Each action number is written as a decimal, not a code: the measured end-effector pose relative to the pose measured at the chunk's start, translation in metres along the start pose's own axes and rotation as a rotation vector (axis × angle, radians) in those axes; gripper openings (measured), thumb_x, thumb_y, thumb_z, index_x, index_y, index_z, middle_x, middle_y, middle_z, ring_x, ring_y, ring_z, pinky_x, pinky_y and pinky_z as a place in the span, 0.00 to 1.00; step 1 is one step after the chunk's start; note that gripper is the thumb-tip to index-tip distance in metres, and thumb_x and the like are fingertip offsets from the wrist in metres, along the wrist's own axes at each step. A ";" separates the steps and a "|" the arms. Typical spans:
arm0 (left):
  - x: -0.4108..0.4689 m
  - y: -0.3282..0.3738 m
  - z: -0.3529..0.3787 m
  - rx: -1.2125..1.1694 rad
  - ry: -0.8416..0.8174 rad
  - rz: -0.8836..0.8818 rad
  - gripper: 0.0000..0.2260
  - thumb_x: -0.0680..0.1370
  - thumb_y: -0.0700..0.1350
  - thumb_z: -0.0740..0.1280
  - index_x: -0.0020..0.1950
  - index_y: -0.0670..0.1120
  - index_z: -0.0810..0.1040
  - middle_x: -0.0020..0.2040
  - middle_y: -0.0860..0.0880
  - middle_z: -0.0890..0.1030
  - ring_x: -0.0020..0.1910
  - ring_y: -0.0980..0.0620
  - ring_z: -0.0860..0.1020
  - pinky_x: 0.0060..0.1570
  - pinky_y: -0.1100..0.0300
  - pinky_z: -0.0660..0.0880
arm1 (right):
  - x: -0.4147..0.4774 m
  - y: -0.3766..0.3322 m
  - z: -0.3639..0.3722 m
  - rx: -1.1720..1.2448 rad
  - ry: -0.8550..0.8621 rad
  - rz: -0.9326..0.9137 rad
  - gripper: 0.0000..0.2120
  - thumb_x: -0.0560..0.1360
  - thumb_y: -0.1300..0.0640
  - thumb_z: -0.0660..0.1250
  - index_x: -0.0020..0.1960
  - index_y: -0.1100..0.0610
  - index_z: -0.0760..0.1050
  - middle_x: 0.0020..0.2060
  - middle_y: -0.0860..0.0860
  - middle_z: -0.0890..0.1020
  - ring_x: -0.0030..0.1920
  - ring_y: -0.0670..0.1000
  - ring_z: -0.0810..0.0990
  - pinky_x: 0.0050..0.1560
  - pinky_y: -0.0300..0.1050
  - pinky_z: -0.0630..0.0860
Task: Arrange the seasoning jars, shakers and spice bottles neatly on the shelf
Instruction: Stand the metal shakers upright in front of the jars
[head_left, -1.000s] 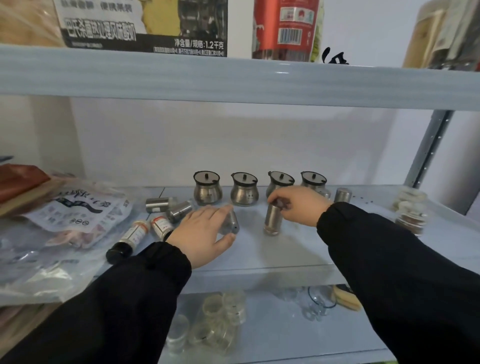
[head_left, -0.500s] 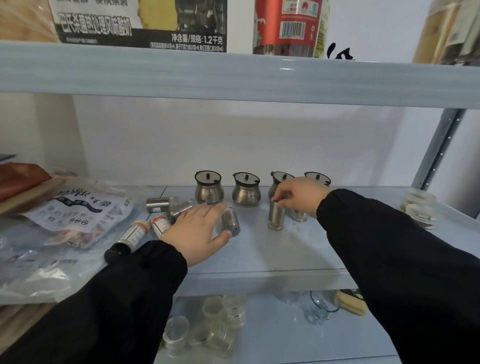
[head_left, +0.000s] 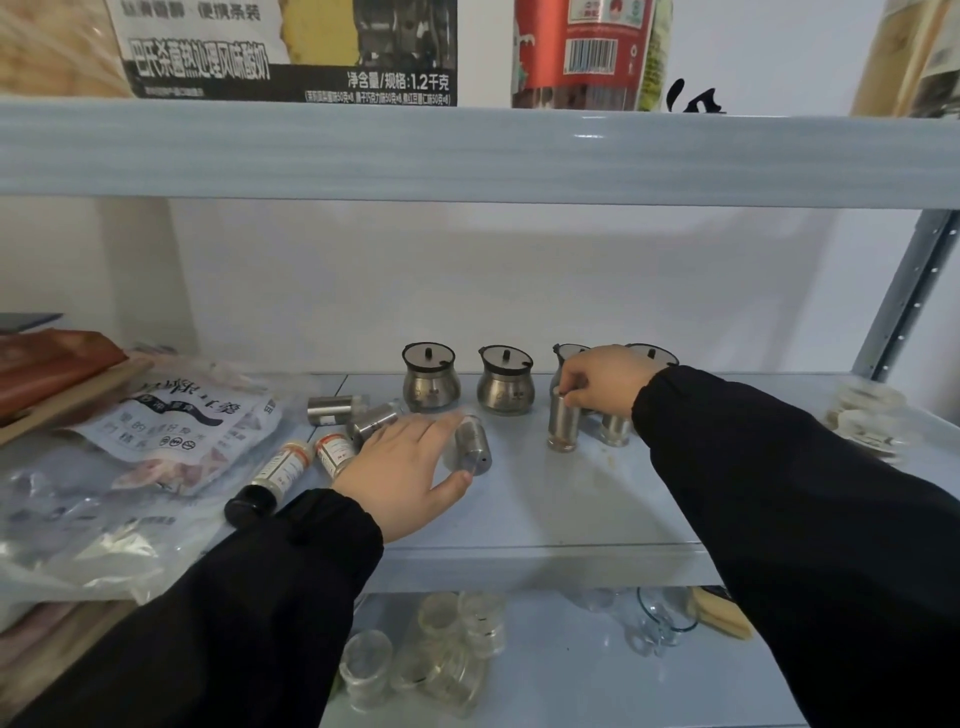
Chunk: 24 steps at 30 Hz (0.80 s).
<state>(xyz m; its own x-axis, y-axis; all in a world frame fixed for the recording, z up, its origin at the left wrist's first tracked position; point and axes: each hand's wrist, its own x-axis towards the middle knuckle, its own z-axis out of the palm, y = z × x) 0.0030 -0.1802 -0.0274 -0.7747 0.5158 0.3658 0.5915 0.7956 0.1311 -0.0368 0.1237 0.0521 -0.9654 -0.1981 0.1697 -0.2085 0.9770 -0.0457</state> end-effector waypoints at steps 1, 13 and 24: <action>0.000 0.000 0.000 0.000 -0.003 -0.001 0.32 0.76 0.67 0.52 0.77 0.55 0.54 0.71 0.49 0.69 0.71 0.48 0.65 0.69 0.49 0.64 | 0.000 0.000 0.000 -0.007 0.001 -0.002 0.02 0.75 0.50 0.67 0.47 0.43 0.75 0.40 0.40 0.75 0.41 0.43 0.73 0.34 0.34 0.63; -0.005 0.002 -0.005 0.009 -0.007 -0.017 0.31 0.76 0.65 0.54 0.77 0.55 0.55 0.72 0.49 0.69 0.71 0.47 0.65 0.70 0.49 0.63 | -0.003 -0.002 0.003 0.005 0.037 0.055 0.16 0.74 0.47 0.67 0.61 0.47 0.74 0.56 0.48 0.80 0.50 0.49 0.76 0.40 0.37 0.68; -0.023 -0.012 -0.026 0.057 0.017 -0.068 0.31 0.77 0.64 0.54 0.78 0.53 0.55 0.76 0.47 0.64 0.75 0.46 0.59 0.71 0.49 0.60 | -0.002 -0.108 0.039 0.152 -0.049 -0.056 0.33 0.69 0.31 0.62 0.68 0.47 0.68 0.61 0.54 0.72 0.57 0.56 0.75 0.51 0.50 0.73</action>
<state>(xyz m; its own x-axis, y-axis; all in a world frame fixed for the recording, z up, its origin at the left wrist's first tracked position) 0.0195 -0.2103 -0.0132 -0.8086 0.4544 0.3737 0.5234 0.8457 0.1042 -0.0184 0.0154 0.0184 -0.9573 -0.2593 0.1282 -0.2801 0.9416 -0.1869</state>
